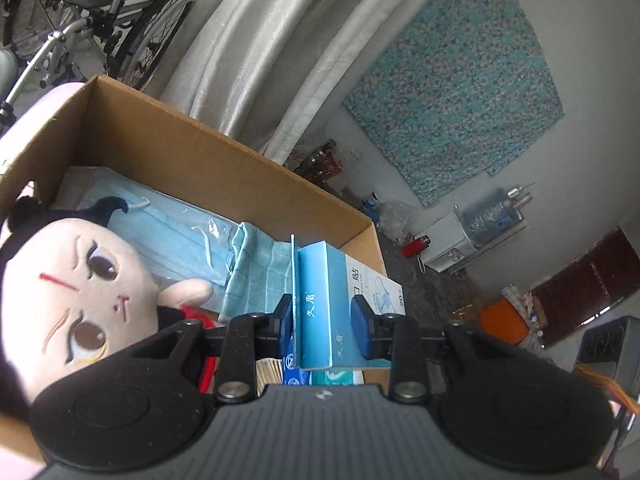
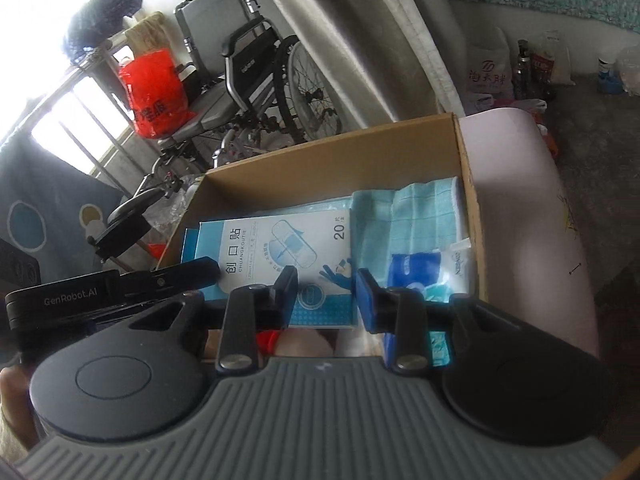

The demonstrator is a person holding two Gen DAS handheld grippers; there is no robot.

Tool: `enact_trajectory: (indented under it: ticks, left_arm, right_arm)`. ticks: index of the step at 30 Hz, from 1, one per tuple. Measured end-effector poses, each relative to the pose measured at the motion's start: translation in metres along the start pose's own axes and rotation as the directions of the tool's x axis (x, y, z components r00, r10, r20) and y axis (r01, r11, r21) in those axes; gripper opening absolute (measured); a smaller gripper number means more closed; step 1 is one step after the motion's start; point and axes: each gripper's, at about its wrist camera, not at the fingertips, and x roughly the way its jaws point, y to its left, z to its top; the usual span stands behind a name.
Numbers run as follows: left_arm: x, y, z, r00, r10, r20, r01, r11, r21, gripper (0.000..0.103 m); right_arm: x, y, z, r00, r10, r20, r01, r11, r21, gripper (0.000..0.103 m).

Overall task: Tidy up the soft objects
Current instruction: 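Lower the bandage box into the box and open both grippers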

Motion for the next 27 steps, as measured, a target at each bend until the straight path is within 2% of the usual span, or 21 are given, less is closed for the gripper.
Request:
enact_trajectory:
  ticks: [4,7,8,10,11,12,13,14,16,18,19,23,25,27]
  left_arm:
    - [0.069,0.01,0.032,1.0,0.017,-0.027,-0.019,0.997,-0.073,0.033]
    - [0.114,0.026,0.045,0.996,0.056,-0.062,-0.065,0.987,-0.148,0.033]
    - [0.124,0.029,0.047,0.995,0.072,-0.074,-0.083,0.983,-0.161,0.029]
    - [0.144,0.03,0.048,0.991,0.087,-0.099,-0.1,0.986,-0.133,0.022]
    - [0.157,0.031,0.047,0.988,0.076,-0.138,-0.092,0.989,-0.115,0.027]
    - [0.166,0.031,0.044,0.985,0.1,-0.143,-0.116,0.988,-0.104,0.03]
    - [0.17,0.03,0.042,0.984,0.132,-0.122,-0.144,0.986,-0.089,0.031]
    - [0.174,0.03,0.04,0.981,0.156,-0.114,-0.166,0.983,-0.075,0.034]
    - [0.178,0.038,0.041,0.971,0.203,-0.127,-0.217,0.97,-0.106,0.035]
    - [0.18,0.05,0.041,0.969,0.199,-0.144,-0.219,0.966,-0.14,0.037]
    - [0.182,0.055,0.04,0.969,0.193,-0.157,-0.217,0.964,-0.151,0.038]
    - [0.185,0.065,0.034,0.966,0.198,-0.166,-0.223,0.964,-0.148,0.041]
    - [0.185,0.066,0.036,0.965,0.194,-0.176,-0.222,0.962,-0.158,0.046]
    - [0.19,0.061,0.036,0.959,0.216,-0.185,-0.24,0.963,-0.121,0.055]
  right_arm:
    - [0.051,-0.017,0.043,0.993,-0.12,0.0,0.12,0.992,-0.039,0.031]
    - [0.104,-0.031,0.069,0.979,-0.192,-0.06,0.19,0.981,-0.043,0.031]
    - [0.119,-0.032,0.073,0.973,-0.219,-0.072,0.214,0.975,-0.062,0.03]
    - [0.147,-0.03,0.074,0.966,-0.239,-0.095,0.227,0.967,-0.12,0.024]
    - [0.161,-0.026,0.073,0.962,-0.248,-0.116,0.229,0.961,-0.157,0.022]
    - [0.171,-0.021,0.07,0.949,-0.292,-0.114,0.267,0.944,-0.196,0.017]
    - [0.181,-0.012,0.064,0.934,-0.343,-0.103,0.307,0.914,-0.265,0.016]
    - [0.19,-0.007,0.059,0.927,-0.363,-0.093,0.318,0.892,-0.321,0.016]
    - [0.205,-0.005,0.055,0.91,-0.403,-0.101,0.342,0.865,-0.367,0.016]
    - [0.209,-0.009,0.053,0.91,-0.398,-0.116,0.344,0.881,-0.325,0.015]
    - [0.209,-0.01,0.051,0.911,-0.397,-0.111,0.348,0.884,-0.313,0.009]
    - [0.203,-0.01,0.043,0.917,-0.388,-0.088,0.341,0.881,-0.329,0.01]
    - [0.195,-0.013,0.044,0.924,-0.37,-0.09,0.331,0.897,-0.294,0.011]
    - [0.183,-0.018,0.046,0.934,-0.344,-0.092,0.315,0.918,-0.241,0.011]
